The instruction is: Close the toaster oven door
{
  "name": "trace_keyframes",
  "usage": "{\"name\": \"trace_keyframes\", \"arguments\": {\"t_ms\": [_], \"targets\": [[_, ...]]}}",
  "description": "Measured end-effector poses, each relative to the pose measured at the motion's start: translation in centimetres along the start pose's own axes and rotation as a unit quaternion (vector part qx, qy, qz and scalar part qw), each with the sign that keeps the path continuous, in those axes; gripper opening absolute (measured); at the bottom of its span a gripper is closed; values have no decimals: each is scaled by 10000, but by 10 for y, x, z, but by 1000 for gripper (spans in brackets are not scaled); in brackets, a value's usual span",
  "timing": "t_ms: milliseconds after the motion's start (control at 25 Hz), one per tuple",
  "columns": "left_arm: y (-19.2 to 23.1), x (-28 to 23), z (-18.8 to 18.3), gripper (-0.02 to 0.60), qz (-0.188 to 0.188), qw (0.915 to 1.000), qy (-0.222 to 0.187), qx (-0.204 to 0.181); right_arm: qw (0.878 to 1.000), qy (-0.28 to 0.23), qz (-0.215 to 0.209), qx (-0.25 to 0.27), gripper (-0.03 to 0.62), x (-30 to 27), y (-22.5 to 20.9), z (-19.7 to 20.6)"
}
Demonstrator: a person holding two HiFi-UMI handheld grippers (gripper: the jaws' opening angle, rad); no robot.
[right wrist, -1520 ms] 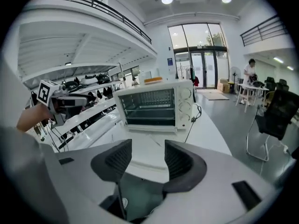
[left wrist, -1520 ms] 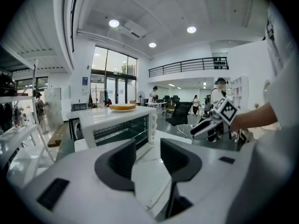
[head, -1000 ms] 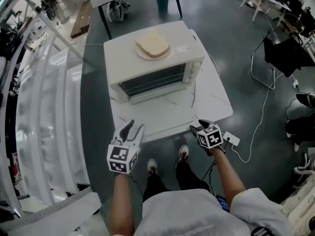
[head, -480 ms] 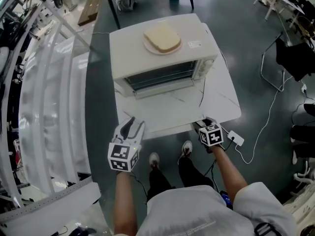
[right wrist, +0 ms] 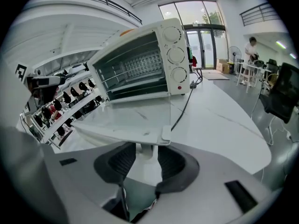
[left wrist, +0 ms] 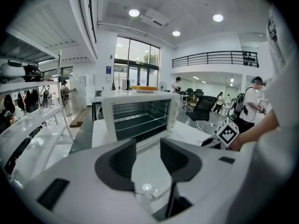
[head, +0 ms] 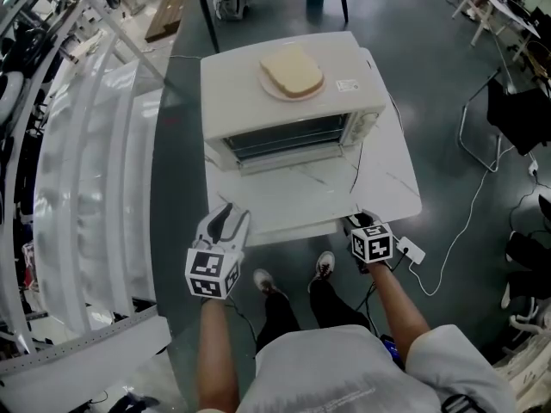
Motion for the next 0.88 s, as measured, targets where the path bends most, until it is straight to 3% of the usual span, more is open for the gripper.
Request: {"name": "trace_keyframes", "arguments": {"t_ms": [160,520,880], "targets": [[4,6,-4,167,-52,9999,-102,-3,9988,-486,104,37,105,16,1,-23],[24,29,-19,167,-115,9991,-376,-132,9932,-1119,324,-50,104,39,2,-99],[42,54,-21,167,-208,9985,-490,-151,9973,-559,443,-154,104,40,1,-145]]}}
Point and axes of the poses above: the fingertips, and each gripper's own axes: x backward along the fingers, y to its left, z out of its underside, the point moved 7 cm from there along x, backward along the fingers, and after that the axes turned 14 degrees about z, right-handed, at the moved point
